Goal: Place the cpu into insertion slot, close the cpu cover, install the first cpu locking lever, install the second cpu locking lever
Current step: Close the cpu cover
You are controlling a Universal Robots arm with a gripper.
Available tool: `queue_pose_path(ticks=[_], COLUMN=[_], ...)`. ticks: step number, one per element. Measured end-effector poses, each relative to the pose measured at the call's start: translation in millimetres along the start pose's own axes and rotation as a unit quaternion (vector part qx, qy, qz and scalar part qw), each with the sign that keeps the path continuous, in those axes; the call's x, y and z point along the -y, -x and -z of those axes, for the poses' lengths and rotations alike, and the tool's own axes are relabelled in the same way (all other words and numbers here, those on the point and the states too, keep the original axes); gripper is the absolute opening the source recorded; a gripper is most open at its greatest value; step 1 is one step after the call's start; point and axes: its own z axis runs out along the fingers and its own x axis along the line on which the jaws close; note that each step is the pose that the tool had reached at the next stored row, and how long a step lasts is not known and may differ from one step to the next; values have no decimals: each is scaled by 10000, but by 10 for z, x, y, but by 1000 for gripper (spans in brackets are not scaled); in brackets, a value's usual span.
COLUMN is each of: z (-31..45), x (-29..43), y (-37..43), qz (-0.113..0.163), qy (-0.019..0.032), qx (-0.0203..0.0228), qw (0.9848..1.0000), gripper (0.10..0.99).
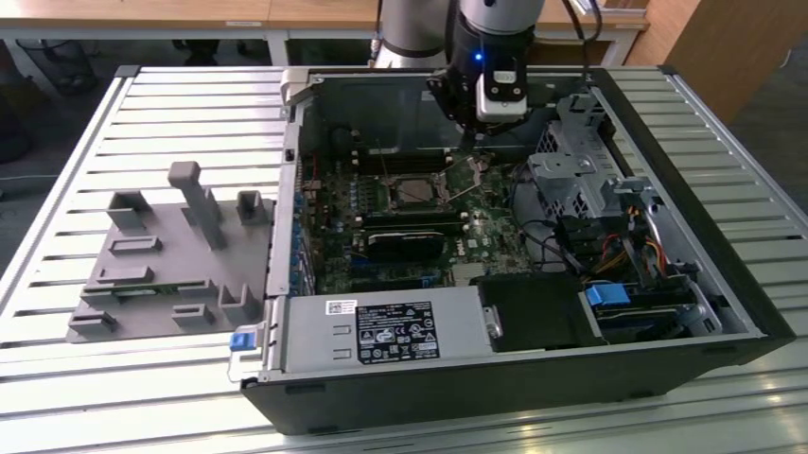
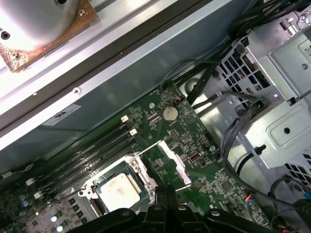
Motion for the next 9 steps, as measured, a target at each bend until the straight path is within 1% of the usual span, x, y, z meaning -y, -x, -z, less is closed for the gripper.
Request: queue_pose_path(ticks=[9], z=[-16], x=[-36], y=[49], qz=[-3], qy=[1], qx=[0], qw=[10000], gripper=[106])
